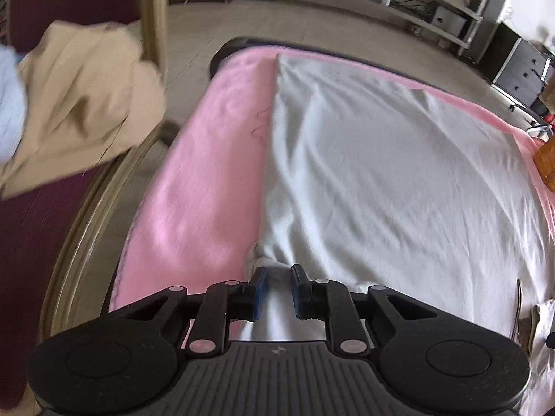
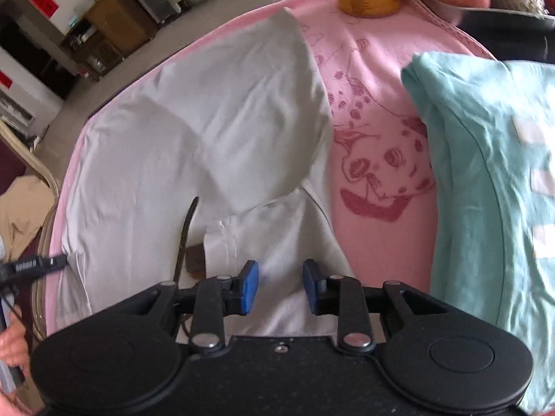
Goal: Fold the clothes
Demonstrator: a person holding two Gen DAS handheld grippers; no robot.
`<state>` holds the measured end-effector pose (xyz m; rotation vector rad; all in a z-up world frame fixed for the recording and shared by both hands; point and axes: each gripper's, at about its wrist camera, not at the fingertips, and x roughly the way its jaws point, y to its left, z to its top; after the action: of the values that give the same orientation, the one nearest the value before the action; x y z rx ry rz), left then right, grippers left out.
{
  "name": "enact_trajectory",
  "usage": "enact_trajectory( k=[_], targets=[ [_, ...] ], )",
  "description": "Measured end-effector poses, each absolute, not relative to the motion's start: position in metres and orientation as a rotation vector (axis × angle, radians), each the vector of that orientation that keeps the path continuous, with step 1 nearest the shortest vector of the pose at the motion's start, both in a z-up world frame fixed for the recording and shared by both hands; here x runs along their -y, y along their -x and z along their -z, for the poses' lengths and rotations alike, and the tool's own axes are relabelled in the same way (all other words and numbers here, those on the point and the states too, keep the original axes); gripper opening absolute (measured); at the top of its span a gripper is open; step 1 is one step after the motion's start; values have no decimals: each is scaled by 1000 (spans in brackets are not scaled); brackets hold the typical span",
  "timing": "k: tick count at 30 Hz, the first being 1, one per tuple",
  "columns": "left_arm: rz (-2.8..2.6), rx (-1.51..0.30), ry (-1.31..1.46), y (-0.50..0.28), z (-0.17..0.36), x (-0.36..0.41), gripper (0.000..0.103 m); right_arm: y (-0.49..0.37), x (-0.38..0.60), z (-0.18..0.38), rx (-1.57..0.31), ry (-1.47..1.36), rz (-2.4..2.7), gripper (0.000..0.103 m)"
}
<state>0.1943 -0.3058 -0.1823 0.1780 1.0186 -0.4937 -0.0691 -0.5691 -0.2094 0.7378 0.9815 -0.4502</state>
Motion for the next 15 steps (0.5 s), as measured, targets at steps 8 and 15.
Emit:
enact_trajectory(
  k=[8, 15],
  targets=[
    [467, -922, -207, -159, 160, 292, 27, 88, 577, 197, -866, -801, 469, 29],
    [441, -923, -153, -136, 156, 277, 26, 121, 597, 180, -644, -862, 617, 24]
  ],
)
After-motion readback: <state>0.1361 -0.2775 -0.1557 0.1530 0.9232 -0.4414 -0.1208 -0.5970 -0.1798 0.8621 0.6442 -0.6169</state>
